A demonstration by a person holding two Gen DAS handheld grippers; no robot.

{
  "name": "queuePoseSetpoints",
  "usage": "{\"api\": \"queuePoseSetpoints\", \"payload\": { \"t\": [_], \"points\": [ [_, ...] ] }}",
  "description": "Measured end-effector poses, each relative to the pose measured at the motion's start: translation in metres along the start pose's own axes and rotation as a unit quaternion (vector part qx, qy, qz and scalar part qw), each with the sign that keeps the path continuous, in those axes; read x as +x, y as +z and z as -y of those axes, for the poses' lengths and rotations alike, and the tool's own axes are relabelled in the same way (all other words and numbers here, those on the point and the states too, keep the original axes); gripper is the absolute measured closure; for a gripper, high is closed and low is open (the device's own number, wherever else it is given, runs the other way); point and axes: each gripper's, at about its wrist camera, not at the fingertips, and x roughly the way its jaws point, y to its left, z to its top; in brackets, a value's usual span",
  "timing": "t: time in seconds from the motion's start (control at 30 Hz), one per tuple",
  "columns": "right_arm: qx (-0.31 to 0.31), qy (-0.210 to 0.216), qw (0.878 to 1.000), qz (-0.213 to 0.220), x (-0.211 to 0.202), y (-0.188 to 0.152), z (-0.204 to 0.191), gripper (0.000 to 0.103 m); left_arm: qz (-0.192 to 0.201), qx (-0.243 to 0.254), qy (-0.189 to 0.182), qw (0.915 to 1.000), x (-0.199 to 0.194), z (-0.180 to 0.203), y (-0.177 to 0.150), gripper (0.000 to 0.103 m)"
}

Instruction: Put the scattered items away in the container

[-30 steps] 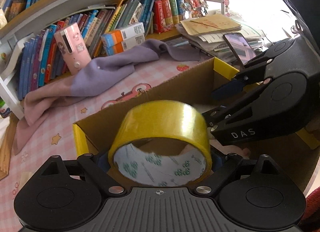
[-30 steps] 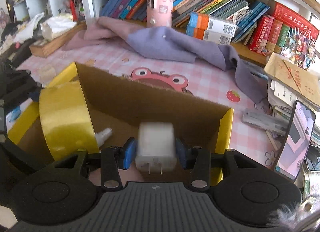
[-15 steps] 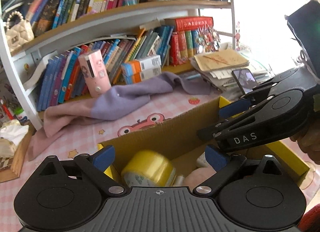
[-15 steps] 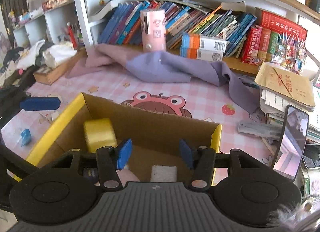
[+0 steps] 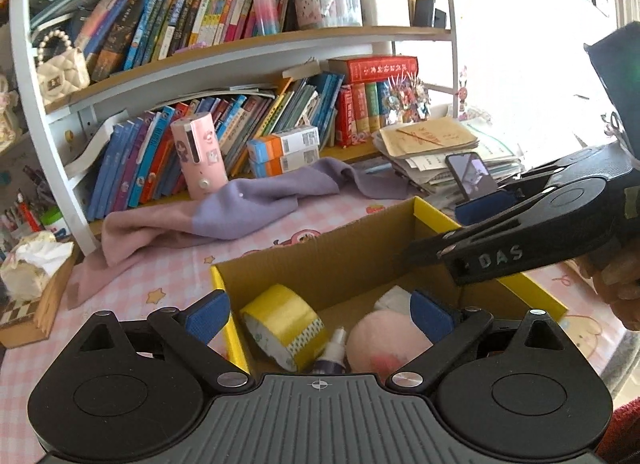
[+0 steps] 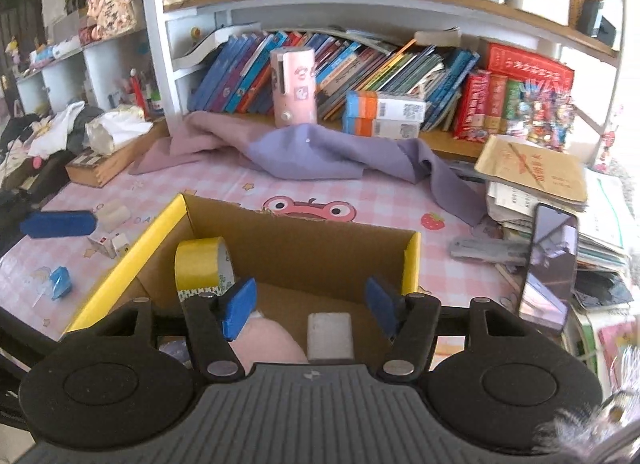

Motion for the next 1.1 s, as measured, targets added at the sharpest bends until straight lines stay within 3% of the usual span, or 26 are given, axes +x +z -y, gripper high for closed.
{"api": "queuePoseSetpoints", "payload": {
  "t": [0.43, 0.7, 0.9, 1.1],
  "points": [
    [0.051, -0.075, 0.996, 0.025, -0.063, -0.044, -0.038, 0.043, 0.026, -0.009, -0.031, 0.9991, -0.058, -0.013, -0.037, 0.004],
    [0.07, -0.127, 0.988, 0.052, -0.096, -0.069, -0.086, 0.045, 0.046, -0.033, -0.024, 0.9981, -0.103, -0.036, -0.07, 0.004],
    [0.093, -0.145, 0.984, 0.053, -0.116, -0.097, -0.126, 0.044, 0.043, -0.052, -0.018, 0.9976, -0.14, -0.058, -0.102, 0.004],
    [0.094, -0.143, 0.985, 0.032, -0.12, -0.125, -0.164, 0.044, 0.017, -0.036, 0.002, 0.9992, -0.163, -0.073, -0.133, 0.004]
  ]
}}
